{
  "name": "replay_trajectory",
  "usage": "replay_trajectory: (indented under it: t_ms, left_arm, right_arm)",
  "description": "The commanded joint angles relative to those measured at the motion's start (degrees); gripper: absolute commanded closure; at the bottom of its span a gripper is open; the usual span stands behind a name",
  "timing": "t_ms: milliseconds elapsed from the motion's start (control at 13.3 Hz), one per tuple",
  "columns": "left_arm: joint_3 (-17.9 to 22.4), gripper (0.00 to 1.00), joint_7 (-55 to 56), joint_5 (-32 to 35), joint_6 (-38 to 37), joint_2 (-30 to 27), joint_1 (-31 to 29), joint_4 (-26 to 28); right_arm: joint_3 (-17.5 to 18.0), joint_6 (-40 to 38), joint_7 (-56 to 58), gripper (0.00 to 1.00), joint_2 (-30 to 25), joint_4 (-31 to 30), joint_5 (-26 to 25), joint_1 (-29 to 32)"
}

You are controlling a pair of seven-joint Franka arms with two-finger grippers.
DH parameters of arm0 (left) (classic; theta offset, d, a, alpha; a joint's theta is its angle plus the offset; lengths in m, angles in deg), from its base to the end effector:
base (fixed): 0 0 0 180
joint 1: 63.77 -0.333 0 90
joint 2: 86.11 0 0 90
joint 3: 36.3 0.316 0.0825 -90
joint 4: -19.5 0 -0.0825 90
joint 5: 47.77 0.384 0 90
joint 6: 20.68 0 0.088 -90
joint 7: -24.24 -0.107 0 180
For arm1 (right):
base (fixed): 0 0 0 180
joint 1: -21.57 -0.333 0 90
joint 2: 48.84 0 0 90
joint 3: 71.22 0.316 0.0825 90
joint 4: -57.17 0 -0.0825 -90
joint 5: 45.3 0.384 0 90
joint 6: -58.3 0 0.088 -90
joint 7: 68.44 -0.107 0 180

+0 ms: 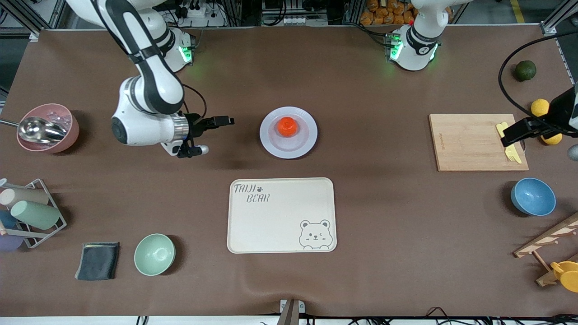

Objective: Place orange and plate with both arms
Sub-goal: 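Withdraw the left gripper while the right gripper moves to the plate rim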

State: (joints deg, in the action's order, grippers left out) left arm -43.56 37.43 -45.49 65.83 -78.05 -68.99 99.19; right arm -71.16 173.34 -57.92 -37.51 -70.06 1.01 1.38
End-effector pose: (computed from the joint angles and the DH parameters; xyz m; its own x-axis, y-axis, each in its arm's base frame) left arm 0.5918 -0.0107 0.6236 0.9804 0.1966 -0.0149 0.1961 -0.9802 -0.0261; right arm 0.4643 0.2173 0.2724 0.9086 0.1490 -0.3902 -0.1054 -0.8222 -0.5593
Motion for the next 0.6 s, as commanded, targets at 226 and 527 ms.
replay_trajectory:
  t_ms: [226, 527]
  left_arm:
    - [3.8, 0.0, -2.6, -5.4, -2.2, -3.0, 0.2, 1.6]
    - [3.8, 0.0, -2.6, -5.1, -2.3, -4.1, 0.0, 2.8]
  right_arm:
    - [-0.3, 10.8, -0.1, 0.0, 4.0, -0.6, 7.6, -6.6]
    - [-0.4, 16.0, 0.9, 0.0, 6.2, -0.6, 14.0, -10.3]
